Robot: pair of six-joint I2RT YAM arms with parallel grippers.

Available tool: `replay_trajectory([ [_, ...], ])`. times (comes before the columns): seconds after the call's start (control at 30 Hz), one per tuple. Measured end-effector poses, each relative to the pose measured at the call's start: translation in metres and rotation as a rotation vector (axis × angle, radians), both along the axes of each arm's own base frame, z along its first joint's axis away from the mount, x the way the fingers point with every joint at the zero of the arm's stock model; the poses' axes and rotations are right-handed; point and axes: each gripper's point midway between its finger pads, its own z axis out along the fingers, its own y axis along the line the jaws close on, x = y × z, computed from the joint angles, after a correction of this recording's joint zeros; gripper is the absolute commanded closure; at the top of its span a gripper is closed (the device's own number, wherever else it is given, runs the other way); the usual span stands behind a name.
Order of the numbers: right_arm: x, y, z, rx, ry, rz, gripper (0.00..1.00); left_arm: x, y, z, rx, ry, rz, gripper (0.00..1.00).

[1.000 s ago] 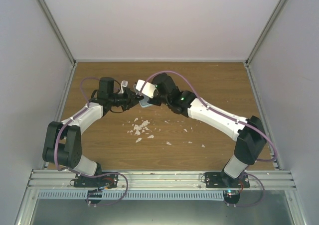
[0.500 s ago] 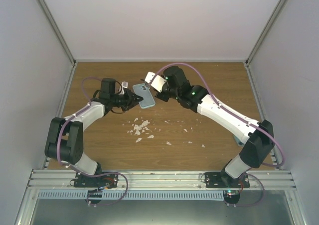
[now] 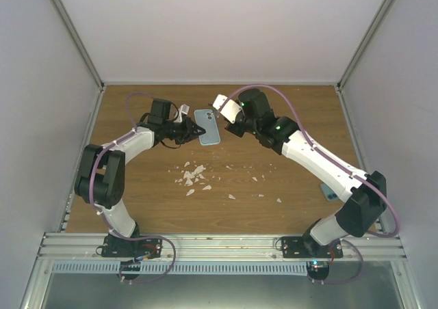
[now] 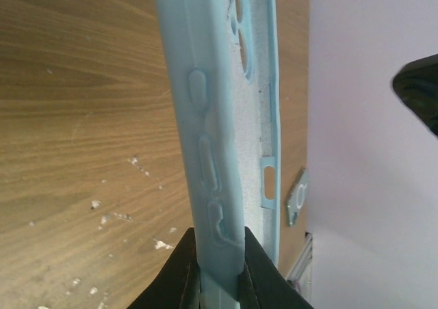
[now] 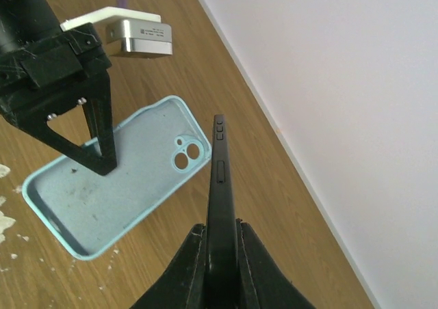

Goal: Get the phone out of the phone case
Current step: Remove the phone case from the phone, then place the phone case at the center of the board.

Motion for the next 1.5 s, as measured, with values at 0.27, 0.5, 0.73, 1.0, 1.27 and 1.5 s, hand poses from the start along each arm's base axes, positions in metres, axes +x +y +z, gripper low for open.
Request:
replay_trajectory([
  [0.27, 0.011, -0.016, -0.005, -0.031, -0.017, -0.052, 0.99, 0.008, 0.000, -0.034, 0.101, 0.017, -0.070, 1.00],
  [0.5, 0.012, -0.016, -0.004, -0.029, -0.021, -0.056, 0.99, 0.013, -0.001, -0.065, 0.167, 0.051, -0.128, 1.00],
  [0.73, 0.013, -0.016, -0.007, -0.033, -0.015, -0.056, 0.99, 0.038, -0.008, -0.066, 0.181, 0.020, -0.156, 1.00],
  [1.0, 0.018, -0.012, -0.012, -0.042, -0.005, -0.057, 1.00, 0.054, -0.014, -0.074, 0.178, 0.023, -0.165, 1.00],
  [1.27, 0.020, -0.011, -0.011, -0.040, -0.007, -0.057, 1.00, 0.077, -0.021, -0.089, 0.177, 0.021, -0.166, 1.00],
  [1.5, 0.020, -0.011, -0.012, -0.041, -0.008, -0.059, 0.99, 0.086, -0.021, -0.101, 0.200, 0.026, -0.155, 0.85],
])
